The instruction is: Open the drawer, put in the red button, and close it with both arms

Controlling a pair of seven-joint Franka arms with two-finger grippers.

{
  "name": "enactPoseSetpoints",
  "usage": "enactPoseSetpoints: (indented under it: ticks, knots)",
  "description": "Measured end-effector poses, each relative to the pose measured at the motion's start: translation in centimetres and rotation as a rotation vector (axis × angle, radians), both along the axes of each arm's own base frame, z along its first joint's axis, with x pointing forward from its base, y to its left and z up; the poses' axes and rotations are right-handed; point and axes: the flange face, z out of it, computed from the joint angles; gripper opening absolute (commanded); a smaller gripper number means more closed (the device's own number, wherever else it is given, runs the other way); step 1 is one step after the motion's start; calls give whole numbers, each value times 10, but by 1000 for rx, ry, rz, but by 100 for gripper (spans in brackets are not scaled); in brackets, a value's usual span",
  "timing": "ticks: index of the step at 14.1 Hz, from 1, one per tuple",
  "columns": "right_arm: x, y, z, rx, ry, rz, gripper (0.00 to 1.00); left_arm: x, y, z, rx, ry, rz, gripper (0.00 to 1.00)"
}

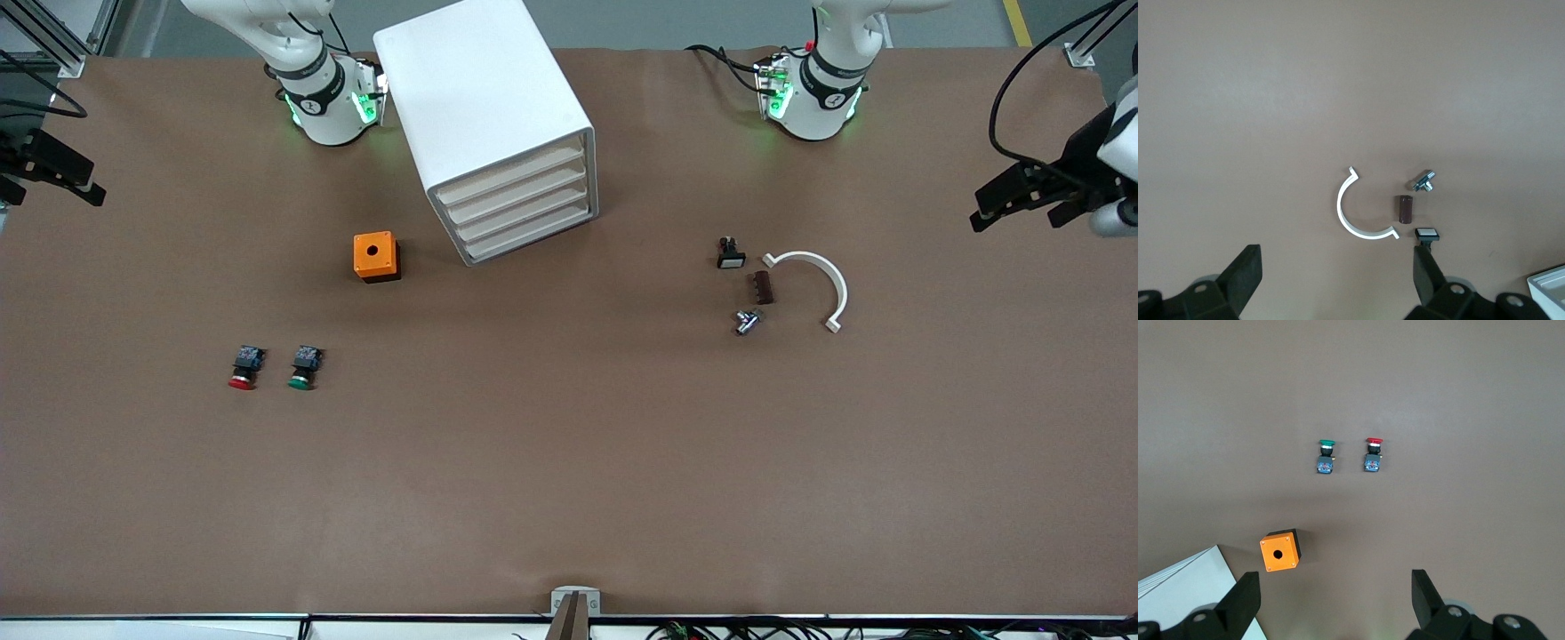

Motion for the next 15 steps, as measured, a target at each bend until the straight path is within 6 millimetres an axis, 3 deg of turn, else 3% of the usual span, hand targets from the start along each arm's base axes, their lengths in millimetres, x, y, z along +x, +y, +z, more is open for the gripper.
enactPoseSetpoints:
  ticks: [4, 7, 11, 15]
  knots:
    - [9, -2, -9, -1, 16, -3, 100, 27, -2, -61, 3, 110, -3, 100]
    - [38, 2, -49, -6, 66, 5, 100, 34, -17, -85, 10, 159, 29, 100]
    - [82, -14, -128, -13, 149, -20, 100, 29, -83, -89, 57, 277, 155, 100]
    - [101, -40, -181, -14, 193, -57, 100, 30, -164, -112, 62, 384, 328, 100]
